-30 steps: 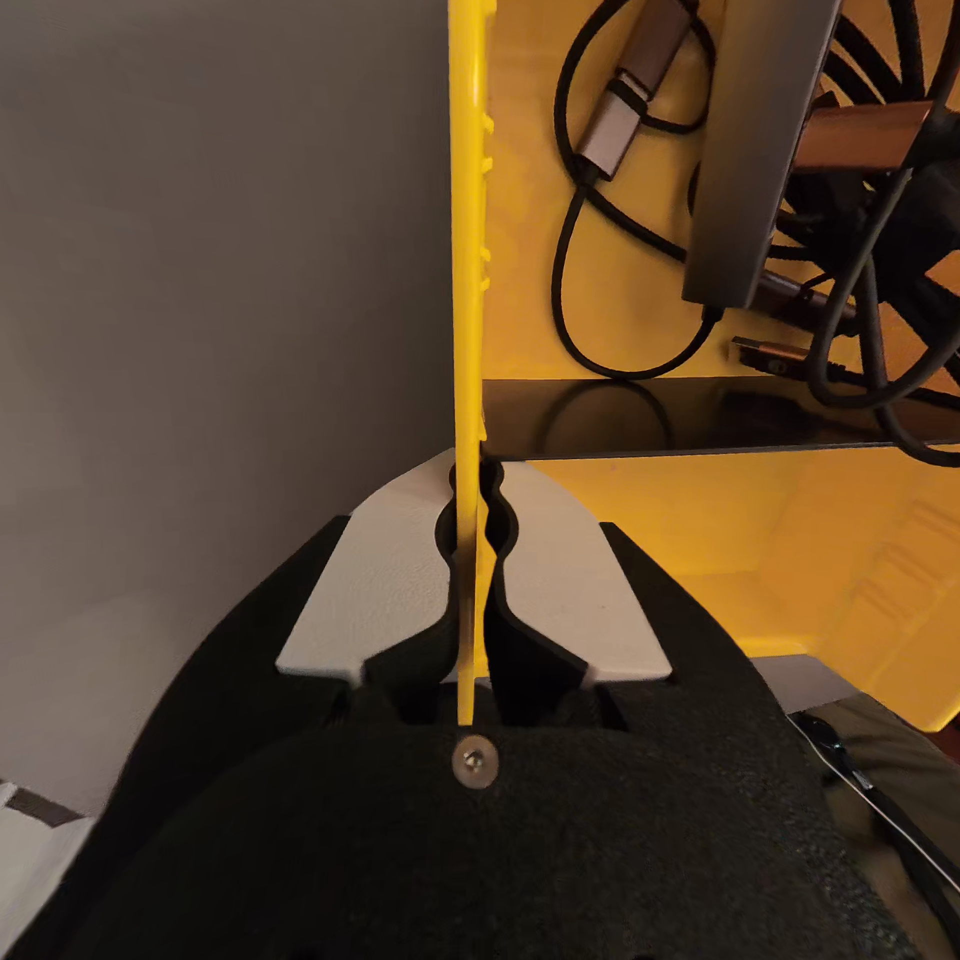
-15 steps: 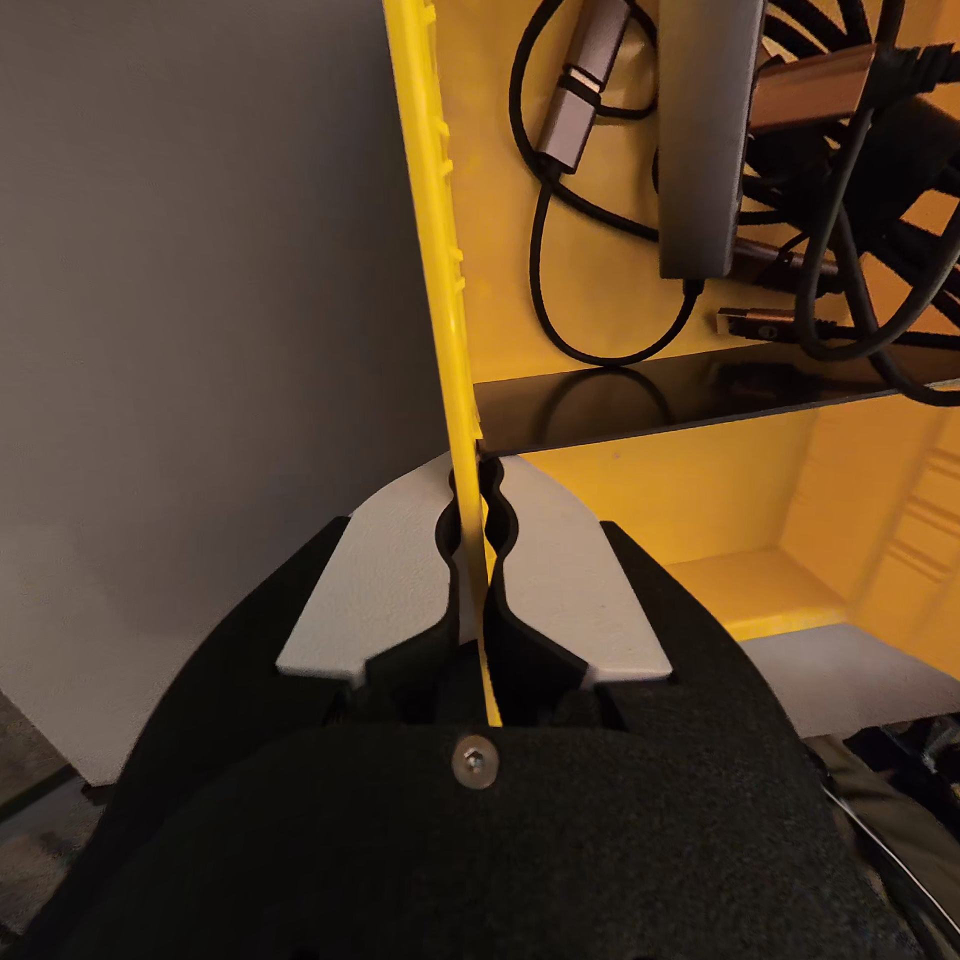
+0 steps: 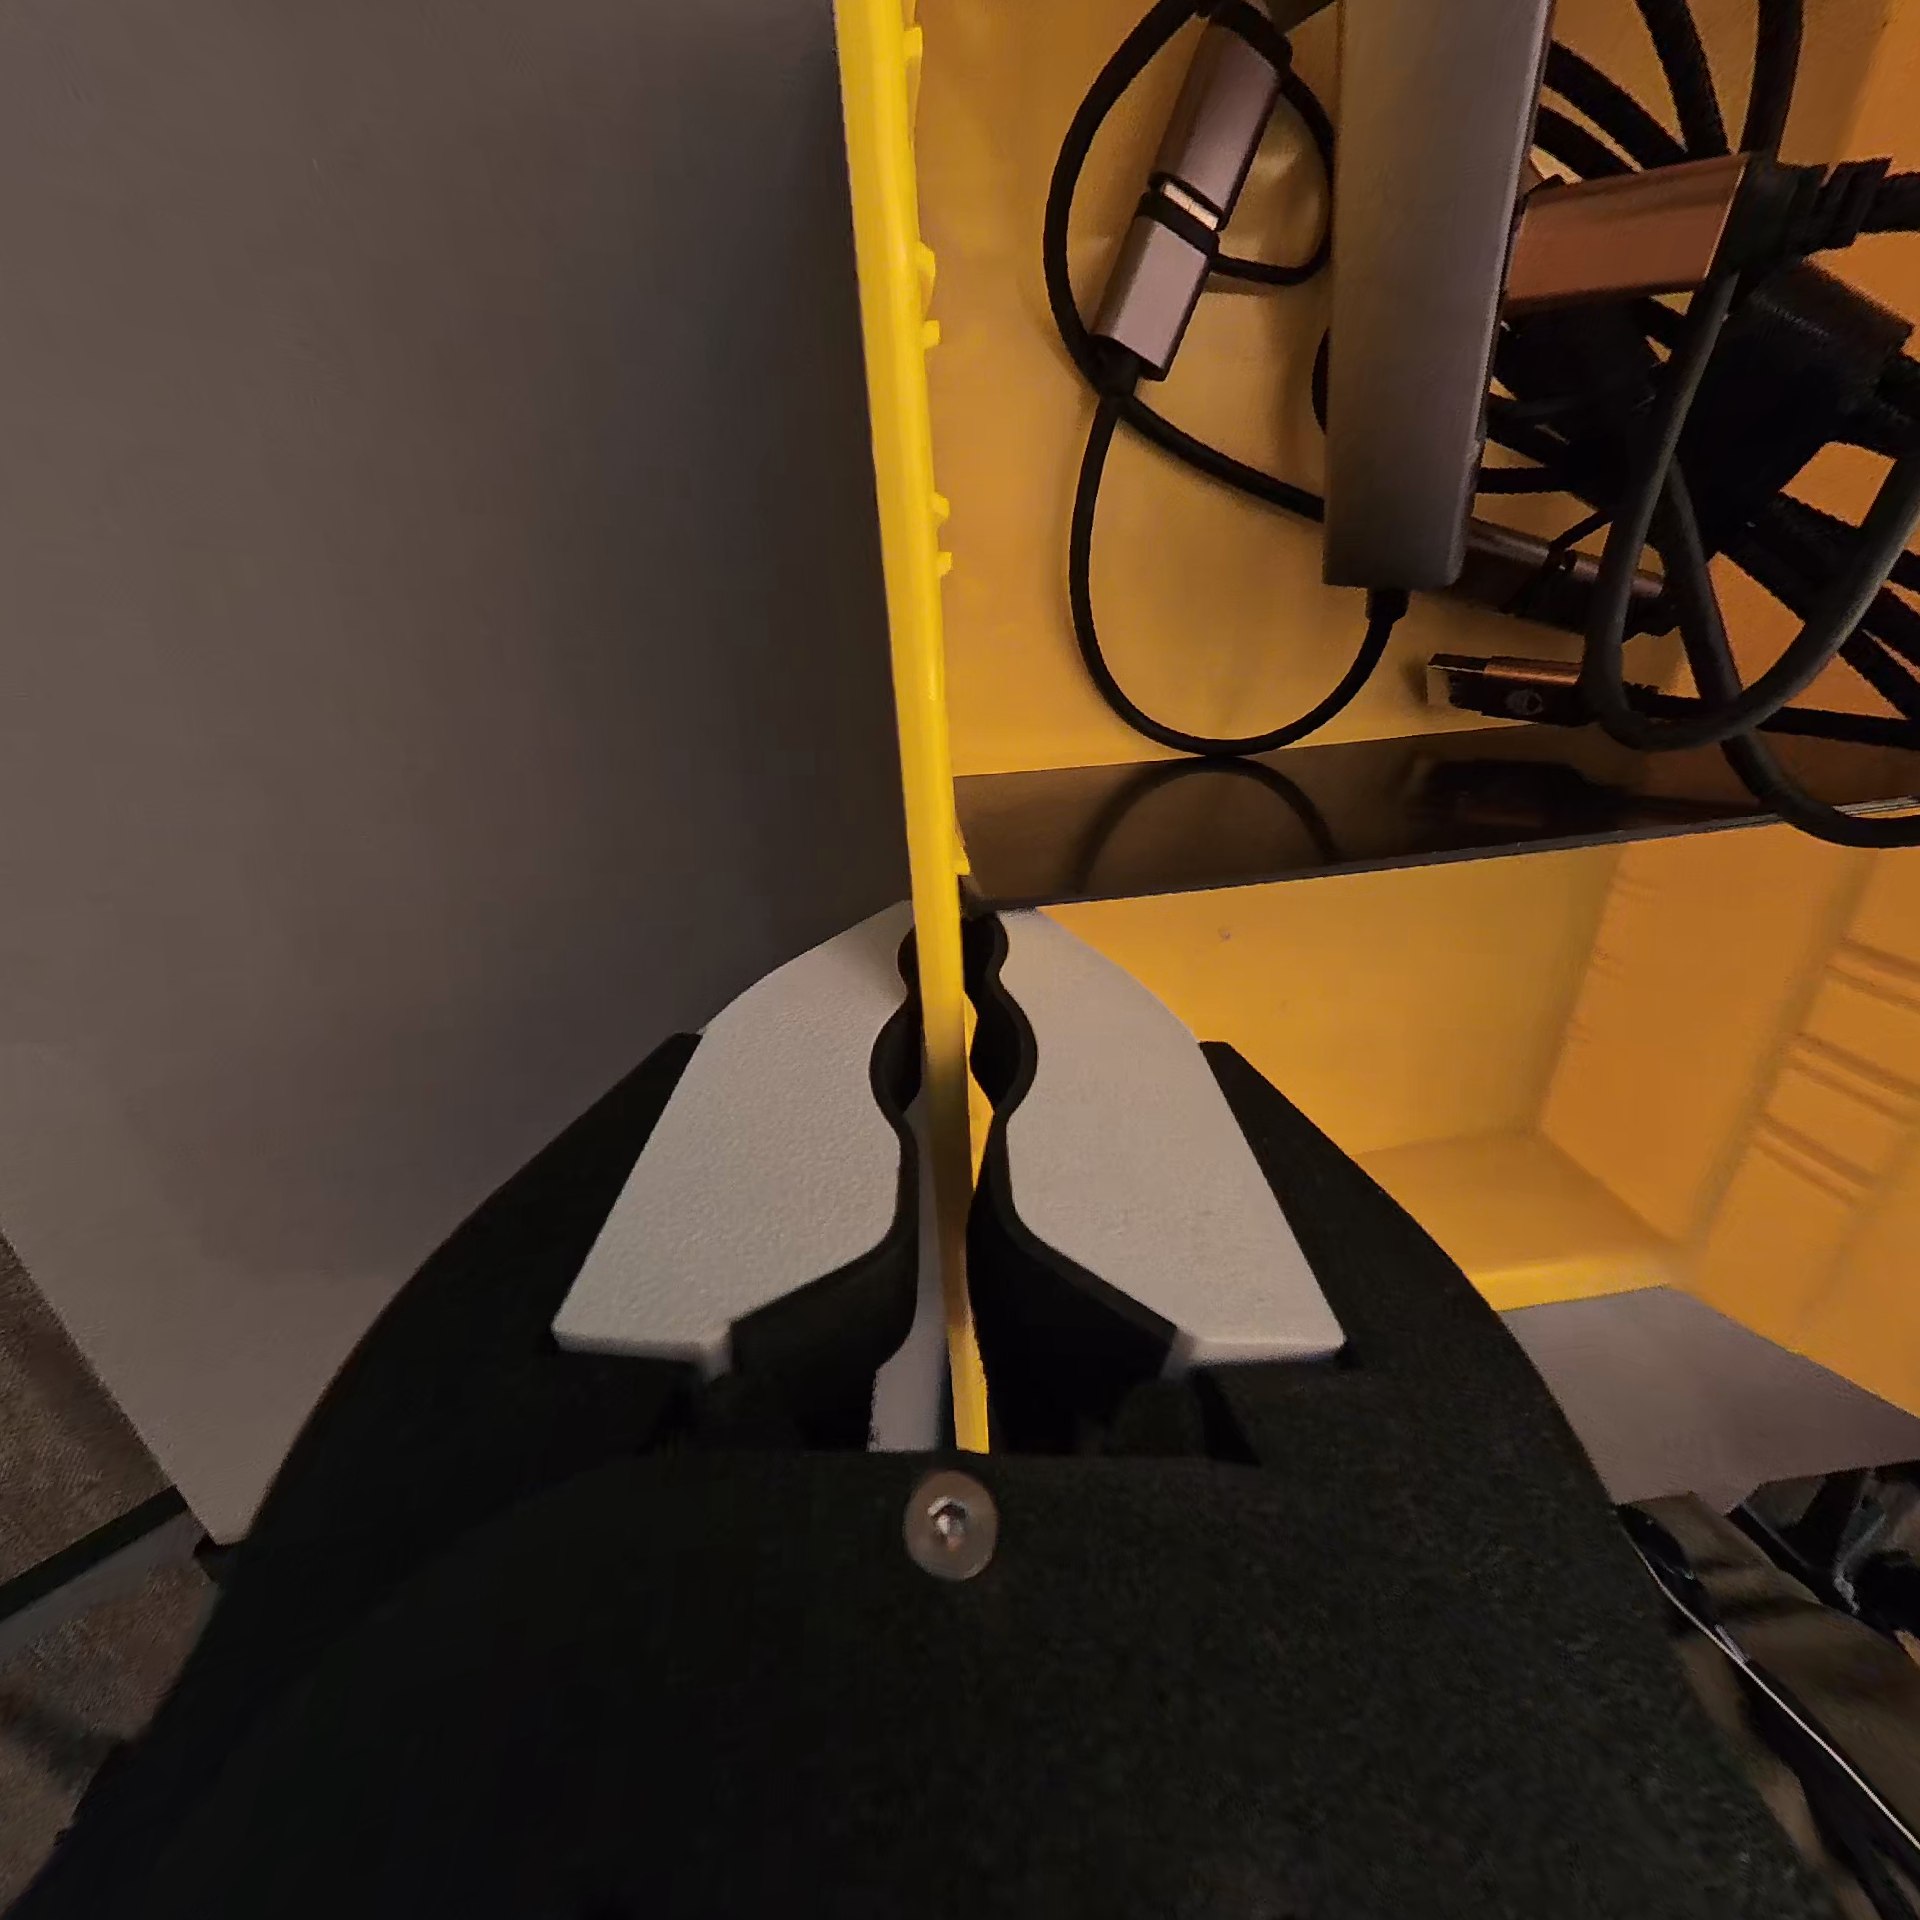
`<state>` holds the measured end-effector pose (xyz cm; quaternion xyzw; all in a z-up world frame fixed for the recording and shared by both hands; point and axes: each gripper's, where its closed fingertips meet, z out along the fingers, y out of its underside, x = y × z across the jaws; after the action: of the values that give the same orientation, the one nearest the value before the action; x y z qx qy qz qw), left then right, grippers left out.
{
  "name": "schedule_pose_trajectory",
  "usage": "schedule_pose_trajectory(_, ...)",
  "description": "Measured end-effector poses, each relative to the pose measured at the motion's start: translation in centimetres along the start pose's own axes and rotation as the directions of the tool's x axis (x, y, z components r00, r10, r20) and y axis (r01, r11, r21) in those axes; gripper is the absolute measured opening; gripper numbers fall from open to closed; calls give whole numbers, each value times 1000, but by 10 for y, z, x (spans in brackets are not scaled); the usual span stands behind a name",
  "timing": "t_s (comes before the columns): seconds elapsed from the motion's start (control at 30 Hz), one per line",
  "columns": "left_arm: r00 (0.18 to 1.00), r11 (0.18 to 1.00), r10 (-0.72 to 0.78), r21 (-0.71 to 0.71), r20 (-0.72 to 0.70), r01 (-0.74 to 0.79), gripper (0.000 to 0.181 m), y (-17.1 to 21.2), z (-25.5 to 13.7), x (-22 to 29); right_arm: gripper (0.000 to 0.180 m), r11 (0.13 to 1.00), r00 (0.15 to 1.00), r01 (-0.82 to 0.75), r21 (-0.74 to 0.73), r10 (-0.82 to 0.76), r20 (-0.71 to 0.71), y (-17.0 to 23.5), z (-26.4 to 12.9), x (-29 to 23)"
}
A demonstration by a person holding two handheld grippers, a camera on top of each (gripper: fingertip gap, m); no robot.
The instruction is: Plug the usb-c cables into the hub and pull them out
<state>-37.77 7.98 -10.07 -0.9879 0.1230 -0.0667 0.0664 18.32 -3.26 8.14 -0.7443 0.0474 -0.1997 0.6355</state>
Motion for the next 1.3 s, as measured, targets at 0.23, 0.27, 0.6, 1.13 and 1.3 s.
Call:
schedule_pose_trajectory(0.23, 998, 997, 9, 82, 60, -13, 3, 1, -4, -6, 36, 1000, 999, 22, -4, -22, 48, -1, 4, -23)
schedule_pose_trajectory(0.27, 995, 991, 17, 129, 103, -30, 6, -2, -10, -8, 37, 1000, 998, 31, -2, -31, 60, -2, 4, -28)
schedule_pose_trajectory(0.6, 769, 623, -71, 630, 636, -464, 70, -31, -150, 32, 40, 996, 980, 81, 28, -85, 181, -3, -2, -86)
schedule_pose_trajectory(1.13, 754, 694, 48, 521, 656, -497, 64, -26, -110, 12, 48, 971, 944, 172, 165, -210, 254, -37, -27, -127)
schedule_pose_trajectory(1.3, 898, 899, 129, 332, 420, -285, 75, 1, -51, -26, 48, 939, 896, 263, 223, -323, 305, -53, -33, -119)
